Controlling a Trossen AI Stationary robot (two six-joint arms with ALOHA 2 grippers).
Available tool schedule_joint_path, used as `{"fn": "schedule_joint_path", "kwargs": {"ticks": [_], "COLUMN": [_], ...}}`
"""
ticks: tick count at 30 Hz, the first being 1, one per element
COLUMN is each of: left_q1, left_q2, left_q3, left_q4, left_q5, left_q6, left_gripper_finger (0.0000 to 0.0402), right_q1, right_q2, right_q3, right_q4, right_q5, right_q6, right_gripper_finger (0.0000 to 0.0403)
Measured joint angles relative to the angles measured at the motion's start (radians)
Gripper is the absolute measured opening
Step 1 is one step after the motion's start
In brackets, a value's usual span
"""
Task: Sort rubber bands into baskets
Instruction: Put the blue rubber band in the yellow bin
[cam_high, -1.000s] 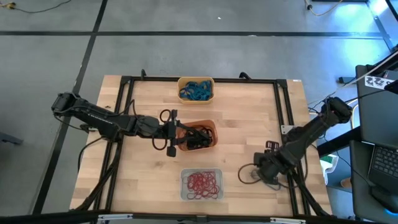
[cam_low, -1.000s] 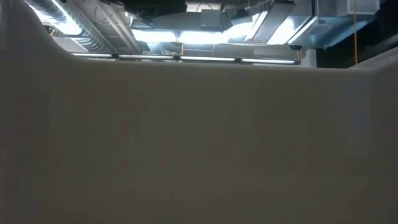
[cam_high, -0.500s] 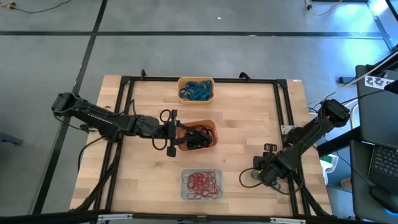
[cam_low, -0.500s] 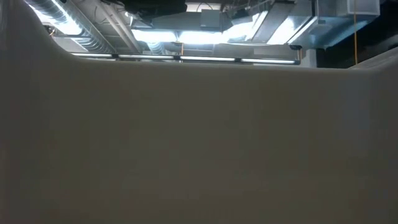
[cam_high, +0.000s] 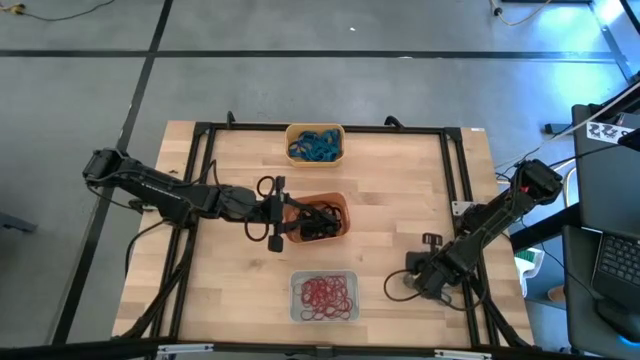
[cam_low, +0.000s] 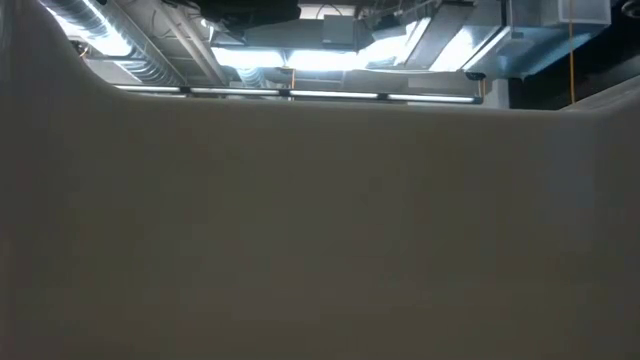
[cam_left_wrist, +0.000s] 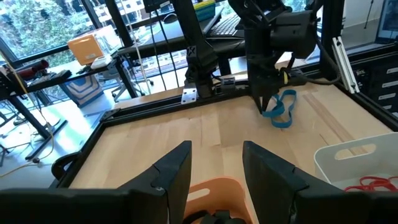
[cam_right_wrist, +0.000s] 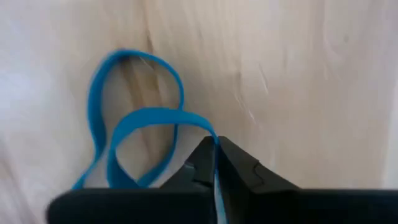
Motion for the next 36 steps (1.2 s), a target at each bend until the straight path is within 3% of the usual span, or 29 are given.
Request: {"fn": "schedule_joint_path", "kwargs": {"ticks": [2,5,11,21,26,36], "left_q1": [0.0,0.0,0.0,0.0,0.0,0.0], "left_q2": [0.0,0.0,0.0,0.0,0.0,0.0], "left_q3": [0.0,0.0,0.0,0.0,0.0,0.0], "left_q4": [0.0,0.0,0.0,0.001,0.001,0.001], "left_q5": [0.0,0.0,0.0,0.0,0.0,0.0], "left_q6": [0.0,0.0,0.0,0.0,0.0,0.0], "left_gripper_finger": [0.0141,0.0141,0.0141,0.0141,0.0141,0.0141], "right_q1": [0.0,0.0,0.0,-0.009,-0.081,-0.315], "right_q2": [0.0,-0.004,-0.022,-0.079,-0.081,-0.082], "right_q3": [0.0,0.016,0.124,0.325,0.373,0.379], "right_q4": [0.022,0.012,-0.094,-0.288,-0.305,-0.244], "right_q5": [0.013,0.038,0.139,0.542,0.695,0.843], "right_q6": [-0.014,-0.016,-0.057,-0.077,-0.098,-0.322], "right_gripper_finger": [0.001,0.0022,0.0005,0.0004,0.0009,0.0005]}}
